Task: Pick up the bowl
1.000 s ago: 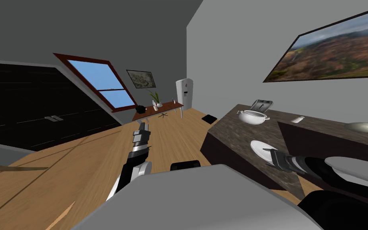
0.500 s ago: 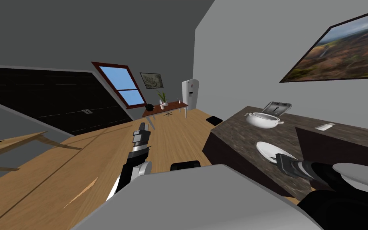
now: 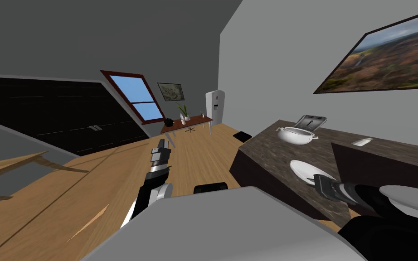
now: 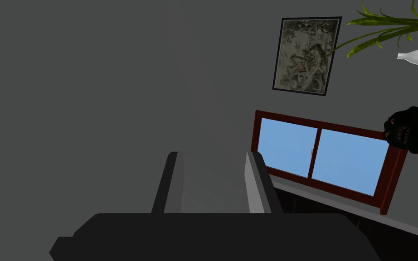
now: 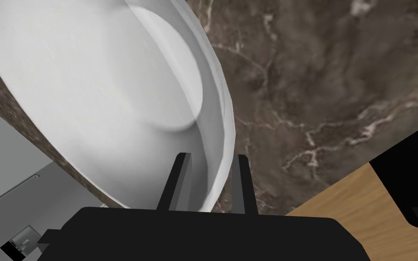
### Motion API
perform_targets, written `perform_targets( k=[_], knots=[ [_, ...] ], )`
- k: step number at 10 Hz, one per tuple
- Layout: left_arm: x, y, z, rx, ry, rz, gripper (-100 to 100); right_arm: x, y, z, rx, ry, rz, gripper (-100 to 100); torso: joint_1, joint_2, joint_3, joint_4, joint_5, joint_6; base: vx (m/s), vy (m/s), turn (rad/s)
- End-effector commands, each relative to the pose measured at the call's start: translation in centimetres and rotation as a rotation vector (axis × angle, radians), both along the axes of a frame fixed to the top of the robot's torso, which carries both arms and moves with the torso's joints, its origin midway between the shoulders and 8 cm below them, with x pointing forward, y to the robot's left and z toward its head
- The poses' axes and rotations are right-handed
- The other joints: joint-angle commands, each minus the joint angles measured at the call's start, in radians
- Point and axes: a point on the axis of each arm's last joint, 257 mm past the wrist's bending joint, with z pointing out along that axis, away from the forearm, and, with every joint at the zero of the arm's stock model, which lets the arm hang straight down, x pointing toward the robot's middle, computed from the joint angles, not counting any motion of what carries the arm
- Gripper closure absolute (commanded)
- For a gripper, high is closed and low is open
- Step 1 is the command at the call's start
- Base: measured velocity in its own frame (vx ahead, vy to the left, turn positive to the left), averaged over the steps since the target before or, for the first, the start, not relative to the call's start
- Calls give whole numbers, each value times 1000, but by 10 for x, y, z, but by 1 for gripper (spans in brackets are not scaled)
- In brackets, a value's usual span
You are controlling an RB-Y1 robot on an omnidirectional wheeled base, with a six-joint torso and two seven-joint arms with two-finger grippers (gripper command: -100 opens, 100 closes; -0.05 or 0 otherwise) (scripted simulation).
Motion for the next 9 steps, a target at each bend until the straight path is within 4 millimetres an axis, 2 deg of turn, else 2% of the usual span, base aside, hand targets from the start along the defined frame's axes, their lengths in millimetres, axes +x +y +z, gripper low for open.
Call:
perform_targets(
  k=[1, 5, 6, 7, 8, 9],
  knots=[
    [0, 0, 0, 0, 0, 0, 0, 4, 3, 2, -1, 3, 24, 100, 0, 0, 0, 0, 0, 0, 56, 2, -293],
    [0, 0, 0, 0, 0, 0, 0, 38, 27, 15, -1, 2, 165, 100, 2, -8, -4, -1, 2, -3, 130, -5, -341],
    [0, 0, 0, 0, 0, 0, 0, 38, 27, 15, -1, 2, 165, 100, 2, -9, -5, -2, 2, -2, 104, 7, -174],
    [0, 0, 0, 0, 0, 0, 0, 49, 36, 19, -2, 2, 212, 100, 2, -7, -4, -1, 2, -5, 89, 13, -233],
    [0, 0, 0, 0, 0, 0, 0, 43, 33, 18, -1, 3, 188, 100, 3, -7, -4, -1, 2, -4, 45, 13, -61],
    [0, 0, 0, 0, 0, 0, 0, 44, 34, 18, 0, 3, 192, 0, 3, -4, -2, 0, 2, -5, 7, 3, 11]
  ],
)
